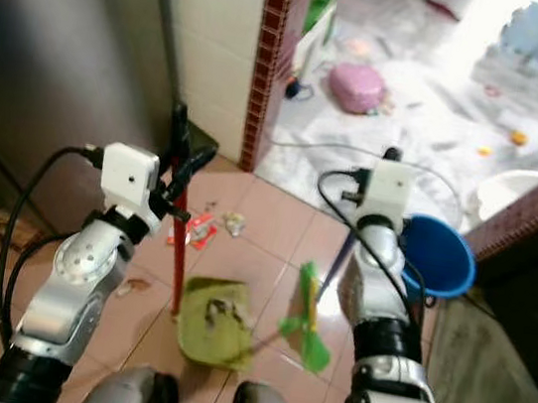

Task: Sweep floor

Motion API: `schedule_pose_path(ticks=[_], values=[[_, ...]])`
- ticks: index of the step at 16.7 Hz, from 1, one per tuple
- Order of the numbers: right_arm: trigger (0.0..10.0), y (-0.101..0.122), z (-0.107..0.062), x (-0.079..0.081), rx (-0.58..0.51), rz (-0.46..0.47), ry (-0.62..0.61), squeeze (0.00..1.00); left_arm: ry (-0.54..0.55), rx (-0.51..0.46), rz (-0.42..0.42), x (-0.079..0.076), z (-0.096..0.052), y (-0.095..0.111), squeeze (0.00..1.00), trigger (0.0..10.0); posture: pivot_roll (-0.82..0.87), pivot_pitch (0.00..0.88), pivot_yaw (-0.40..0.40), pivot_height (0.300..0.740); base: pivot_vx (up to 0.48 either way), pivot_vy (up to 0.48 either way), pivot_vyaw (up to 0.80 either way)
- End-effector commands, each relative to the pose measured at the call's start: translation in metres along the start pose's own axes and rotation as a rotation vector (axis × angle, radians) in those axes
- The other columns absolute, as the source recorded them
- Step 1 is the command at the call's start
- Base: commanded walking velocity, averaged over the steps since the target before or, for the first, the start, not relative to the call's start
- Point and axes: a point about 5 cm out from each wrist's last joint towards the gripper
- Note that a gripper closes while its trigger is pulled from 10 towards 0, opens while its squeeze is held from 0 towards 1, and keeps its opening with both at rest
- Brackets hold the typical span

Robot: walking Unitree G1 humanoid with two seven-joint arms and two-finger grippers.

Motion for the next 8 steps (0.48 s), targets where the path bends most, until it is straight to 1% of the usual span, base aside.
schedule_pose_path(ticks=[1,8], values=[[10.0,-0.0051,-0.0009,-0.0026,0.026,-0.024,-0.018,0.0,-0.005,-0.066,-0.029,0.0005,0.0021,0.0142,0.0,10.0,0.0,0.121,-0.044,0.74,0.0,0.0,-0.8],[10.0,-0.0064,-0.0019,-0.0064,0.031,-0.037,-0.028,0.0,-0.014,-0.073,-0.065,0.0006,0.0011,0.0159,0.0,10.0,-0.01,0.124,-0.048,0.74,0.0,0.0,-0.8]])
Point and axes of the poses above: a point about 5 cm out from each wrist's last joint towards the gripper, its own z axis pointing out of the wrist towards the gripper, its own y axis along the axis of the wrist's last joint, x = y × z, and after that the axes turned 15 degrees about z, right-handed
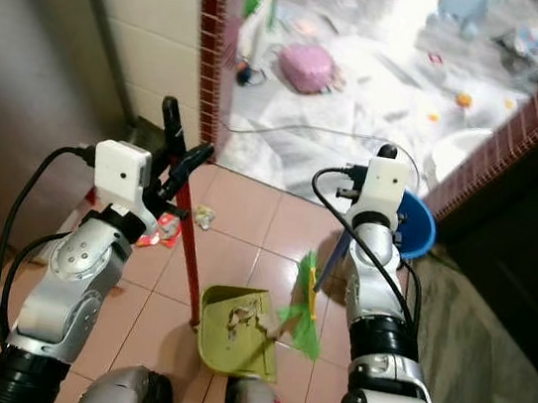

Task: Sweep floor

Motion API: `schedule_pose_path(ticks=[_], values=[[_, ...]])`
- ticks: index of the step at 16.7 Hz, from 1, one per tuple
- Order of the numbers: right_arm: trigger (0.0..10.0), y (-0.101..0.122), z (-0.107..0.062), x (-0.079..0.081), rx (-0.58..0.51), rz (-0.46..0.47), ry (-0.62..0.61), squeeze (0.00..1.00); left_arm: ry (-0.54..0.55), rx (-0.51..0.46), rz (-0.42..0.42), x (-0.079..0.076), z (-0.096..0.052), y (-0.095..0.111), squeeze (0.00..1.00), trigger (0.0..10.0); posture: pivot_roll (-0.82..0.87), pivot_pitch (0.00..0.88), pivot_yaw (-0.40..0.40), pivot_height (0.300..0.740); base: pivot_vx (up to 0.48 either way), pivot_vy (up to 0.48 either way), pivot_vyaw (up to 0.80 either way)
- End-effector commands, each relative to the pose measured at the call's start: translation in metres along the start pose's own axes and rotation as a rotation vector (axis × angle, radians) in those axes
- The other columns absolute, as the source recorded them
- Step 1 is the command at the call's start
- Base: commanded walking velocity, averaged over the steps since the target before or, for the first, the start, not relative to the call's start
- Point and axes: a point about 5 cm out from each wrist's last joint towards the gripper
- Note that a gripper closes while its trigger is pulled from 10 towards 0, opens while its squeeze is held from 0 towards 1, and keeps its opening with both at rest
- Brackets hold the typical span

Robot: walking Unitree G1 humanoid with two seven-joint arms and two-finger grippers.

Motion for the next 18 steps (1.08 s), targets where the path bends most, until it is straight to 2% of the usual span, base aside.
schedule_pose_path(ticks=[1,18], values=[[10.0,-0.0094,-0.0027,-0.0108,0.047,-0.038,-0.044,0.0,0.0,-0.069,-0.01,0.0019,0.0017,0.015,0.0,10.0,-0.01,0.124,-0.048,0.74,0.0,0.0,-0.8],[10.0,-0.0096,-0.001,-0.0136,0.05,-0.074,-0.065,0.0,-0.014,-0.07,-0.023,0.0037,0.0022,0.0146,0.0,10.0,-0.01,0.124,-0.05,0.74,0.0,0.0,-0.8]])
Point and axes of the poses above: a point about 5 cm out from each wrist's last joint towards the gripper, its own z axis pointing out of the wrist towards the gripper, its own y axis along the axis of the wrist's last joint, x = y × z, and after that the axes turned 15 degrees about z, right-handed
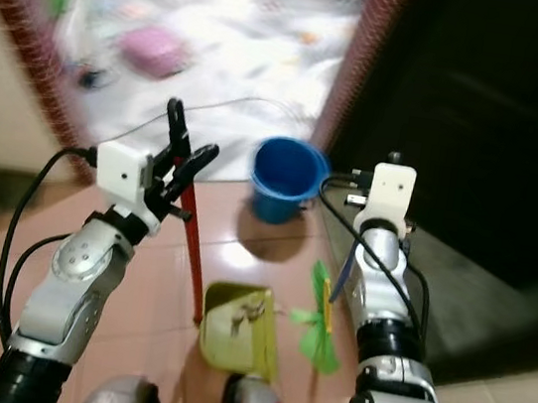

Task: Sweep floor

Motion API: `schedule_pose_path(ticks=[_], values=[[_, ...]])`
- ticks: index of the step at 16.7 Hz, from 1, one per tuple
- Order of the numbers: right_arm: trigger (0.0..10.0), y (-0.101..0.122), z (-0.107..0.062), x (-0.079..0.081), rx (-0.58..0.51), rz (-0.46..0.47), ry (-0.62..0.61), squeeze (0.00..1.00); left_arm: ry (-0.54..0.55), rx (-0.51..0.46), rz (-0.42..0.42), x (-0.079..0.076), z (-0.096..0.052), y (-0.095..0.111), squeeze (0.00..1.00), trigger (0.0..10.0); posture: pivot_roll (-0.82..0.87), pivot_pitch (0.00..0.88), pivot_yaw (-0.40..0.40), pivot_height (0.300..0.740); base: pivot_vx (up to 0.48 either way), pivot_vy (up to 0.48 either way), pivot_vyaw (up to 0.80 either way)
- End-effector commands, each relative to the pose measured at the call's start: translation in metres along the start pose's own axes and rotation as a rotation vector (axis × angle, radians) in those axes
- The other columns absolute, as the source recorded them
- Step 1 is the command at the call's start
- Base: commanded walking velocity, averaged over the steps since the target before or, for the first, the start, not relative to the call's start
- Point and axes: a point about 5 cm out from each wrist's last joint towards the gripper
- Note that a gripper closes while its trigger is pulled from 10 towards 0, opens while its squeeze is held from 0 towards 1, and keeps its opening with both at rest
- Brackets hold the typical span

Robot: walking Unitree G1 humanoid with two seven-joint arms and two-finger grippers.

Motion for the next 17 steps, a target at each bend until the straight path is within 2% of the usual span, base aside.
schedule_pose_path(ticks=[1,6,8,10,13,17], values=[[10.0,-0.003,0.0,-0.004,0.018,-0.023,-0.015,0.0,0.009,-0.051,-0.002,0.004,0.002,0.011,0.0,10.0,-0.01,0.124,-0.05,0.74,0.0,0.0,-0.41],[10.0,-0.002,0.0,-0.003,0.015,-0.028,-0.009,0.0,0.076,-0.021,-0.002,0.013,0.001,0.006,0.0,10.0,-0.01,0.124,-0.05,0.74,0.0,0.0,0.0],[10.0,-0.003,0.0,-0.004,0.015,-0.03,-0.01,0.0,0.106,-0.006,0.03,0.018,0.0,0.003,0.0,10.0,-0.01,0.124,-0.05,0.74,0.0,0.0,0.0],[10.0,-0.002,0.0,-0.005,0.009,-0.028,-0.011,0.0,0.133,-0.015,0.121,0.029,0.002,0.005,0.0,10.0,-0.02,0.124,-0.047,0.74,0.0,0.0,0.0],[10.0,-0.001,-0.001,-0.003,-0.003,-0.018,0.004,0.0,0.156,-0.008,0.15,0.039,0.004,0.003,0.0,10.0,-0.02,0.127,-0.048,0.74,0.0,0.0,0.0],[10.0,0.001,-0.001,0.003,-0.016,0.007,0.026,0.0,0.138,0.072,0.194,0.038,0.006,-0.023,0.0,10.0,-0.02,0.134,-0.048,0.74,0.0,0.0,0.0]])
Point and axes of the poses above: a point about 5 cm out from each wrist's last joint towards the gripper, its own z axis pointing out of the wrist towards the gripper, its own y axis along the axis of the wrist's last joint, x = y × z, and after that the axes turned 15 degrees about z, right-handed
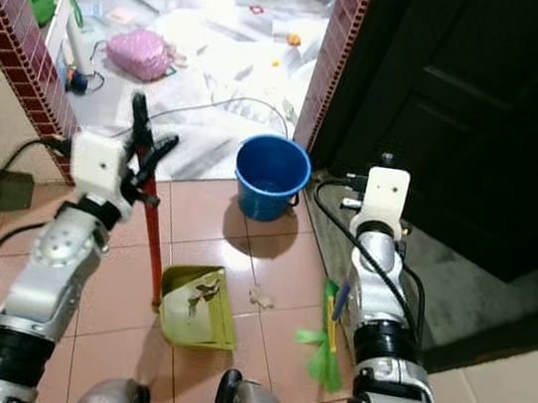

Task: Sweep floor

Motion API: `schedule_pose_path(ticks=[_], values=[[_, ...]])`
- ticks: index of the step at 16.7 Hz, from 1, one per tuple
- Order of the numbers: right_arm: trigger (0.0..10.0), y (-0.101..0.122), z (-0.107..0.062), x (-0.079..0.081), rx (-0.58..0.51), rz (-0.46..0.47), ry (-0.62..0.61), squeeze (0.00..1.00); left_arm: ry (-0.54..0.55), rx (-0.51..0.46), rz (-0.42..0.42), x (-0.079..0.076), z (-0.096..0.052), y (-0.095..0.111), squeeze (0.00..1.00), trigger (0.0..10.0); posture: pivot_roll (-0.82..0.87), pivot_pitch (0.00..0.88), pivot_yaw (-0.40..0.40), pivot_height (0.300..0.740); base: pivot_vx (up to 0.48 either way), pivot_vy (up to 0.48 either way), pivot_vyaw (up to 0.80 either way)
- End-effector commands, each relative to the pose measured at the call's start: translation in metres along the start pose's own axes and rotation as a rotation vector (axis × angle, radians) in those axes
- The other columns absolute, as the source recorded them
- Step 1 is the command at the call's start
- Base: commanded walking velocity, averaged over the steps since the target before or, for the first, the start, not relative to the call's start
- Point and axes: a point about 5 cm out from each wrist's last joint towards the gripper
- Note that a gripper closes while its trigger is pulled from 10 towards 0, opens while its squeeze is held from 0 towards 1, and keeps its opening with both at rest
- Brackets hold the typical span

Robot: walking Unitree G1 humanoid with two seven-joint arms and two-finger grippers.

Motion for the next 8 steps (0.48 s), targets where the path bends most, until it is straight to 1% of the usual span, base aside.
schedule_pose_path(ticks=[1,3,4,5,6,8], values=[[10.0,0.006,0.001,0.003,-0.03,0.026,0.02,0.0,-0.007,-0.009,0.043,-0.004,0.008,0.001,0.0,10.0,-0.02,0.134,-0.048,0.74,0.0,0.0,0.0],[10.0,0.008,0.001,0.004,-0.033,0.03,0.03,0.0,-0.011,0.025,0.057,-0.009,0.014,-0.007,0.0,10.0,-0.03,0.135,-0.05,0.74,0.0,0.0,0.0],[10.0,0.008,0.001,0.004,-0.033,0.03,0.03,0.0,-0.011,0.025,0.057,-0.009,0.014,-0.007,0.0,10.0,-0.03,0.135,-0.05,0.74,0.0,0.0,0.0],[10.0,0.01,0.001,0.004,-0.036,0.032,0.039,0.0,-0.003,0.041,0.053,-0.012,0.019,-0.012,0.0,10.0,-0.05,0.132,-0.057,0.74,0.0,0.0,0.0],[10.0,0.016,0.002,0.003,-0.052,0.052,0.067,0.0,0.034,0.056,0.061,-0.015,0.028,-0.018,0.0,10.0,-0.07,0.129,-0.06,0.74,0.0,0.0,0.0],[10.0,0.021,0.002,0.007,-0.068,0.105,0.109,0.0,0.051,0.065,0.06,-0.016,0.032,-0.021,0.0,10.0,-0.08,0.131,-0.06,0.74,0.0,0.0,0.0]])
Point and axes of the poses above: a point about 5 cm out from each wrist's last joint towards the gripper, its own z axis pointing out of the wrist towards the gripper, its own y axis along the axis of the wrist's last joint, x = y × z, and after that the axes turned 15 degrees about z, right-handed
